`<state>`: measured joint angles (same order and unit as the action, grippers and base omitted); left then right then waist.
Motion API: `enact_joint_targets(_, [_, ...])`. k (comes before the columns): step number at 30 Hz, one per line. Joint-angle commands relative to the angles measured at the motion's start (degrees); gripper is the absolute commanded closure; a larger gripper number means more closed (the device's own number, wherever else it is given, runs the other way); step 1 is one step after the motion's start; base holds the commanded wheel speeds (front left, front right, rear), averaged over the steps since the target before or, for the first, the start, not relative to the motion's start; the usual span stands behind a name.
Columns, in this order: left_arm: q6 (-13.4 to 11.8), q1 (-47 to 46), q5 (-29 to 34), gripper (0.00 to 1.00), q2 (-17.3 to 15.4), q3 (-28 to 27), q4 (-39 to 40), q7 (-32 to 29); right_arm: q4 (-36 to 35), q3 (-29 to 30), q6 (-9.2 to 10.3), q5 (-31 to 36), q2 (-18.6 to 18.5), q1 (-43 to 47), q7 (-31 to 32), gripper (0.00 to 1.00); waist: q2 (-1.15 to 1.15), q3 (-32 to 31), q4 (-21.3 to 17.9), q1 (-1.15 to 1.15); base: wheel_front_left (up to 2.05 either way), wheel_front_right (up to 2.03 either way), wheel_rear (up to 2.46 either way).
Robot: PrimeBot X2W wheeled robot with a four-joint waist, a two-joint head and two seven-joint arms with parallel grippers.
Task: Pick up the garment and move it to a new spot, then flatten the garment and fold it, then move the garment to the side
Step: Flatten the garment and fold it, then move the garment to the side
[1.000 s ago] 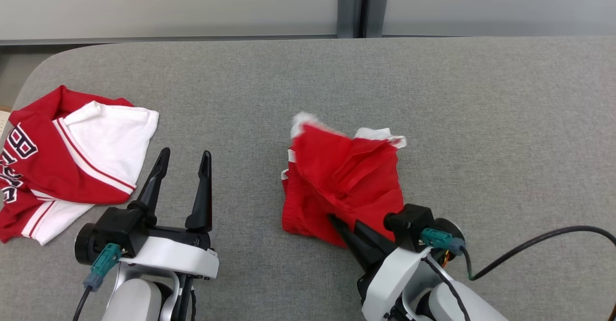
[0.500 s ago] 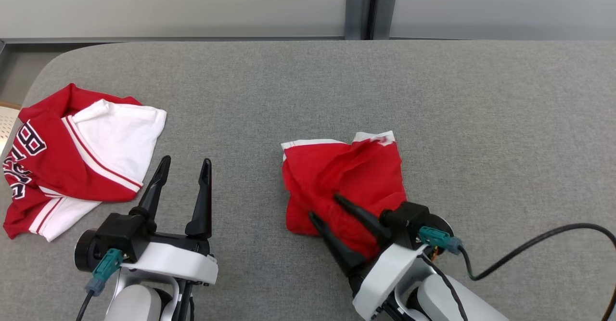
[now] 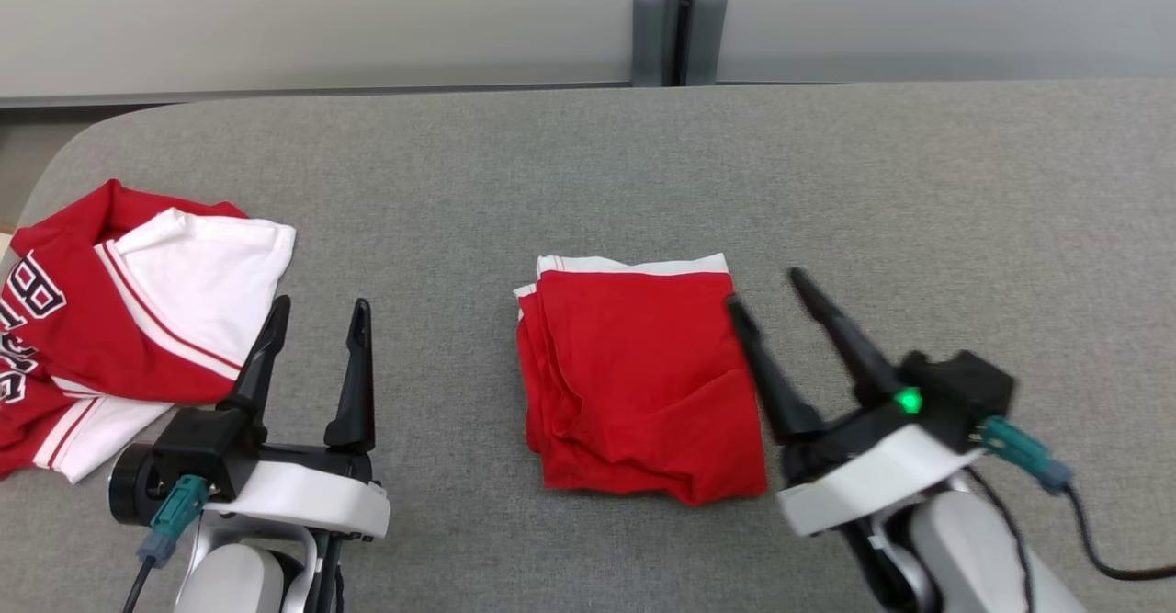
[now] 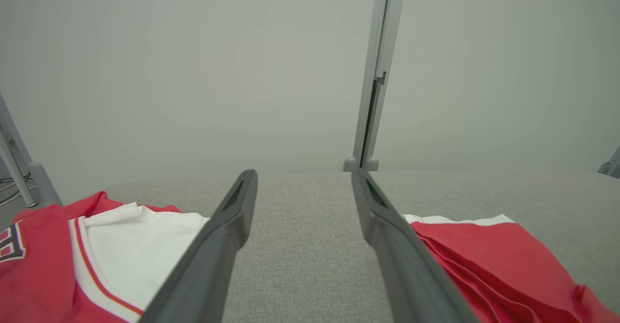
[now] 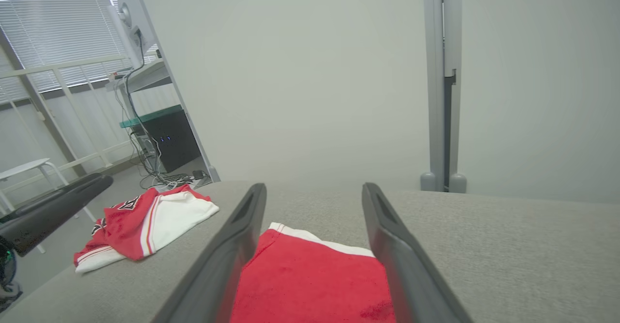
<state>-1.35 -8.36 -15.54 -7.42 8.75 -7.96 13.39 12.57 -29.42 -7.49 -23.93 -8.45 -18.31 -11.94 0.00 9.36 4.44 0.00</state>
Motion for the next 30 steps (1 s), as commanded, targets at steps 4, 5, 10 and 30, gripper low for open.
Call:
enact_joint_targets(4, [-1.26, 1.27, 0.09, 0.0, -0.99, -1.02, 0.54, -0.24, -3.1, 9.11, 0.0, 2.9, -1.11, 4.86, 0.54, 0.0, 0.0, -1.07, -1.36, 0.0, 0.0, 0.0, 0.0])
enact_joint_targets(5, [-1.38, 1.51, -0.02, 0.0, -1.26, -1.3, 0.69, -0.42, -3.9, 11.28, 0.0, 3.59, -1.28, 6.03, 0.91, 0.0, 0.0, -1.37, -1.67, 0.0, 0.0, 0.0, 0.0])
enact_joint_targets(10, [-1.86, 3.67, -0.75, 0.0, -2.33, -2.28, 0.83, -0.84, -7.17, 19.94, 0.0, 6.15, -1.5, 11.99, 3.4, 0.0, 0.0, -3.88, -2.73, 0.0, 0.0, 0.0, 0.0])
enact_joint_targets(30, [-2.34, 13.36, -1.59, 0.0, -4.77, -1.56, 3.39, -3.79, -16.01, 27.52, 0.0, 8.81, 0.06, 26.37, 11.49, 0.0, 0.0, -13.24, -3.19, 0.0, 0.0, 0.0, 0.0])
